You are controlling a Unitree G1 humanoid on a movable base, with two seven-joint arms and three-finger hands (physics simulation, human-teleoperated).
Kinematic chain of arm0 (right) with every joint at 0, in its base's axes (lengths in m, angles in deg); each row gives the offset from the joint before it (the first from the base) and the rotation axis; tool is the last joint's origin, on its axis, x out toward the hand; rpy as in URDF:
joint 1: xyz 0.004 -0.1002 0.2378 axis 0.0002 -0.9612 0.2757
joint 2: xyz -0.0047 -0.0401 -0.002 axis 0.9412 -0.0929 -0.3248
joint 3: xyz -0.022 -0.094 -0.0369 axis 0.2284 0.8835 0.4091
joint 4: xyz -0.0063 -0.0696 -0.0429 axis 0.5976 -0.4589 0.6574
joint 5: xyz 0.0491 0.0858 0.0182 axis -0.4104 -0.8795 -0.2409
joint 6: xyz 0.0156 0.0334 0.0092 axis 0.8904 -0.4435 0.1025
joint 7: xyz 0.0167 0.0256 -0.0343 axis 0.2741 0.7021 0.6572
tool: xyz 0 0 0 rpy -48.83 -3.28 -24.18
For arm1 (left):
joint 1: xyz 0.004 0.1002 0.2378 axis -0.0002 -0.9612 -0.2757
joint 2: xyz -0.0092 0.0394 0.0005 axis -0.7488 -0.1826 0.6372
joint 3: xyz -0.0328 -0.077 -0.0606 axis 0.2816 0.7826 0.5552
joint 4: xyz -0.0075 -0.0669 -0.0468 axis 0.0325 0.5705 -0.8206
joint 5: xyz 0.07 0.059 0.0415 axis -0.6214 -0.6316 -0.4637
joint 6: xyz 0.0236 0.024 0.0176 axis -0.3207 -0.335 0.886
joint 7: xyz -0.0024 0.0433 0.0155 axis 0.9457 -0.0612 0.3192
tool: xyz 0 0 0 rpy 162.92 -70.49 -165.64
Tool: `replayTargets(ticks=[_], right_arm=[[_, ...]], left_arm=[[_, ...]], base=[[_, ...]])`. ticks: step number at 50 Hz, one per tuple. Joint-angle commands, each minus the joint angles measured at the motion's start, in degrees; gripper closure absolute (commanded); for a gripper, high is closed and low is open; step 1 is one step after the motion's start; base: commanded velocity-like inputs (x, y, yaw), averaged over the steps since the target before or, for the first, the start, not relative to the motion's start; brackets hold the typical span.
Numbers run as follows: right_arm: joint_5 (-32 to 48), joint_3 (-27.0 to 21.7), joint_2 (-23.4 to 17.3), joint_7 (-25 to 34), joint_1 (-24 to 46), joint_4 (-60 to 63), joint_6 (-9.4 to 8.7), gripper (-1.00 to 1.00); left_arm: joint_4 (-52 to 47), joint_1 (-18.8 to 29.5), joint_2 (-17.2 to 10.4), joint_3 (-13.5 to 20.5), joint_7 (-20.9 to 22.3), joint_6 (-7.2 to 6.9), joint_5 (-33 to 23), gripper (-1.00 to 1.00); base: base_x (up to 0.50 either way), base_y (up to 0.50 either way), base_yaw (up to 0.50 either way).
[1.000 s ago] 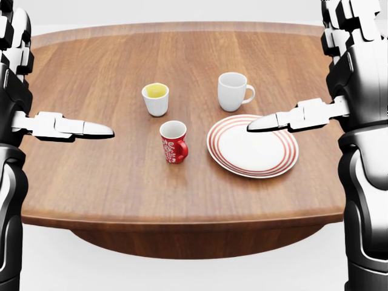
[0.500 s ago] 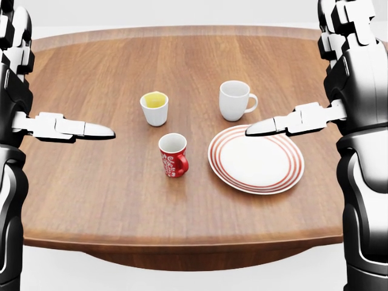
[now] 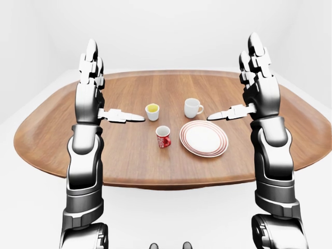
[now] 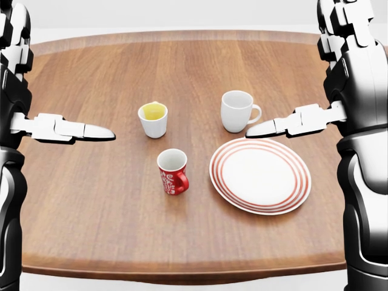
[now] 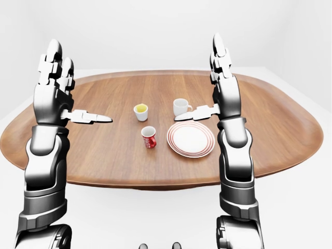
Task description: Pick up the red mug and put it on the plate
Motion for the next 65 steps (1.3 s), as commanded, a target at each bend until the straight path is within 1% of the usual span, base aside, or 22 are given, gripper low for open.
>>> replayTargets(ticks=[1, 55, 65], right_arm=[[0.1, -0.1, 0.0, 0.3, -0.2, 0.1, 0.0, -1.0], [0.6, 0.3, 0.3, 0.6, 0.1, -1.5, 0.0, -1.0], [0.6, 0.3, 0.2, 0.7, -0.3, -1.5, 0.0, -1.0]], left_arm=[[-1.2, -0.2, 0.2, -0.1, 0.3, 0.0, -0.2, -1.0], [-1.0, -0.8, 0.3, 0.1, 0.8, 0.0, -0.4, -1.0], [-0.6, -1.1, 0.8, -0.3, 0.4, 0.0, -0.3, -1.0]], base=[[0.18, 0.0, 0.0], [0.18, 0.0, 0.0], [0.18, 0.0, 0.0]])
